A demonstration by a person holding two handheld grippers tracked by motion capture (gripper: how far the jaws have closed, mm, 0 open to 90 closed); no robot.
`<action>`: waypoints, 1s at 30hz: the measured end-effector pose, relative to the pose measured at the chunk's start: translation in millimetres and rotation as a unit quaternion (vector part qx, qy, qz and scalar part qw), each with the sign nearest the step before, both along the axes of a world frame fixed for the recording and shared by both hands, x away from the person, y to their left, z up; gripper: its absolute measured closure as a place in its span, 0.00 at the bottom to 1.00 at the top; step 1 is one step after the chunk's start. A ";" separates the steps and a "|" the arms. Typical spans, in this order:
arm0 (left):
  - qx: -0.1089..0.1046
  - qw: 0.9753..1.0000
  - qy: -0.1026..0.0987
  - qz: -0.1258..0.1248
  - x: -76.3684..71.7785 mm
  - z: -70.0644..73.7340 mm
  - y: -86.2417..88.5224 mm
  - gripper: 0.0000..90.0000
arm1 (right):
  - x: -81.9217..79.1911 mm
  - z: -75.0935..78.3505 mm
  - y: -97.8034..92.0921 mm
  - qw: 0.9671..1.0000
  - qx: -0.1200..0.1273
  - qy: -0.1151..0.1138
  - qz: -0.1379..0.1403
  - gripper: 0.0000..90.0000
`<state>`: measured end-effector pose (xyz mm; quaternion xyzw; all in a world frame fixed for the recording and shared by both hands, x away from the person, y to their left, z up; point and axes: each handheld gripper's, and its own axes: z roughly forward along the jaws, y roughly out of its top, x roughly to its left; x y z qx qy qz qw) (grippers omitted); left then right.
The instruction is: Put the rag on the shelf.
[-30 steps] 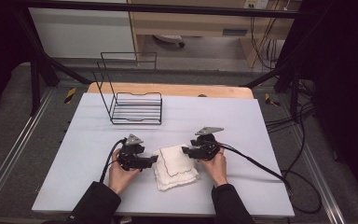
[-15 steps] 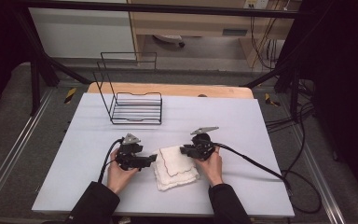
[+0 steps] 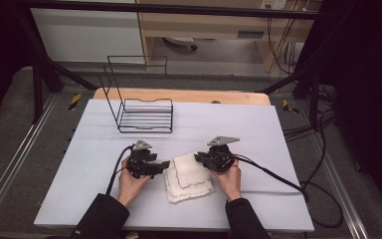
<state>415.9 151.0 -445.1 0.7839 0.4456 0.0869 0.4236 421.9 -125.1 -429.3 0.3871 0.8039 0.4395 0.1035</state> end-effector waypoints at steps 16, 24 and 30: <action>-0.001 0.999 0.033 -0.007 6.1 -8.2 -14.1 0.75 | -7.4 1.8 -0.4 1.000 -0.006 -0.014 0.004 0.91; 0.006 1.000 0.023 -0.001 1.1 -4.0 -15.3 0.92 | -10.4 2.0 -0.1 1.000 -0.006 -0.016 0.003 0.91; -0.010 1.000 0.000 -0.002 -4.1 4.4 -13.3 0.93 | -14.2 6.1 -2.0 1.000 -0.003 -0.025 0.000 0.91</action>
